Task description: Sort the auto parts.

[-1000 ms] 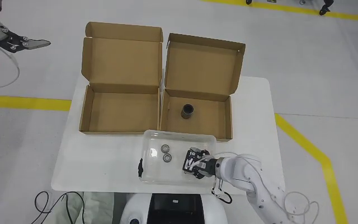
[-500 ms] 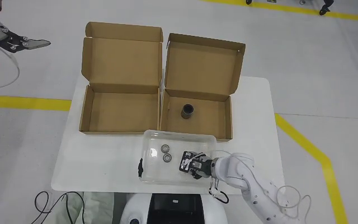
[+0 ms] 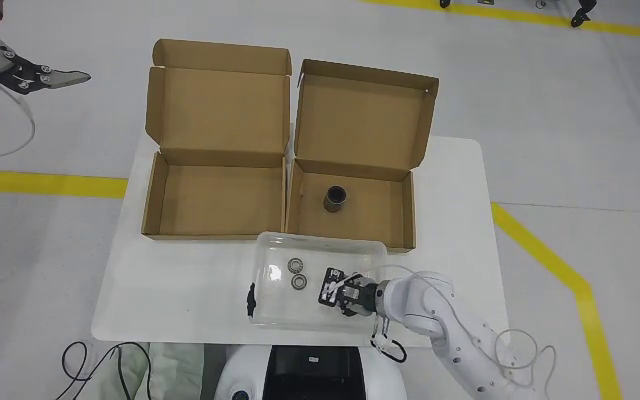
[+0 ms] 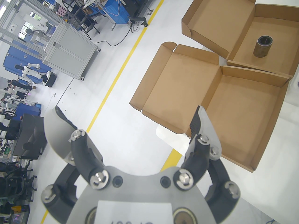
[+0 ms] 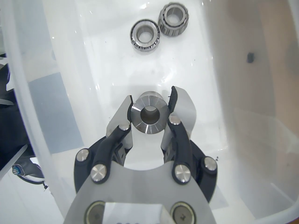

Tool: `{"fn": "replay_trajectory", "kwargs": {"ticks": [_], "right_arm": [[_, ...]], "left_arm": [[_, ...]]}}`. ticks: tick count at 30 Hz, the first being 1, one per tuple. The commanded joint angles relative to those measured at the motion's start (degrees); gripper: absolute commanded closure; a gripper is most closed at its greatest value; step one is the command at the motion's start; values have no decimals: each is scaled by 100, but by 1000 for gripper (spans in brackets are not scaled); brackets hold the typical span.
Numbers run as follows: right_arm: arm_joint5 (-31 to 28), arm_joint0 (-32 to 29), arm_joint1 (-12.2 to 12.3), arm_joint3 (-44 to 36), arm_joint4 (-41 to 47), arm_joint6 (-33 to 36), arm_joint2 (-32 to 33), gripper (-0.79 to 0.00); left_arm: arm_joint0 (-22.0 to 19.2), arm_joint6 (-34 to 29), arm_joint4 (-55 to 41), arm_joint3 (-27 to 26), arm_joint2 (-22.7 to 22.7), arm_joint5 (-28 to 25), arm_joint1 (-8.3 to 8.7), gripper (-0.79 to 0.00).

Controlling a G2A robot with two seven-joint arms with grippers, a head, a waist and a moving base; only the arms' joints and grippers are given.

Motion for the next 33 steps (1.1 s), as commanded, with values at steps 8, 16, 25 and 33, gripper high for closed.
{"fn": "replay_trajectory", "kwargs": {"ticks": [8, 16, 25, 33], "right_arm": [[-239, -124, 90, -187, -71, -1234, 324, 0], [-391, -157, 100, 15, 54, -2884, 463, 0], [-781, 174, 66, 238, 90, -4064, 420, 0], [-896, 559, 20, 133, 279, -4764, 476, 0]], "left_arm": [[0, 0, 0, 0, 0, 0, 0, -785], [0, 0, 0, 0, 0, 0, 0, -785], [0, 0, 0, 0, 0, 0, 0, -785], [0, 0, 0, 0, 0, 0, 0, -785]]}}
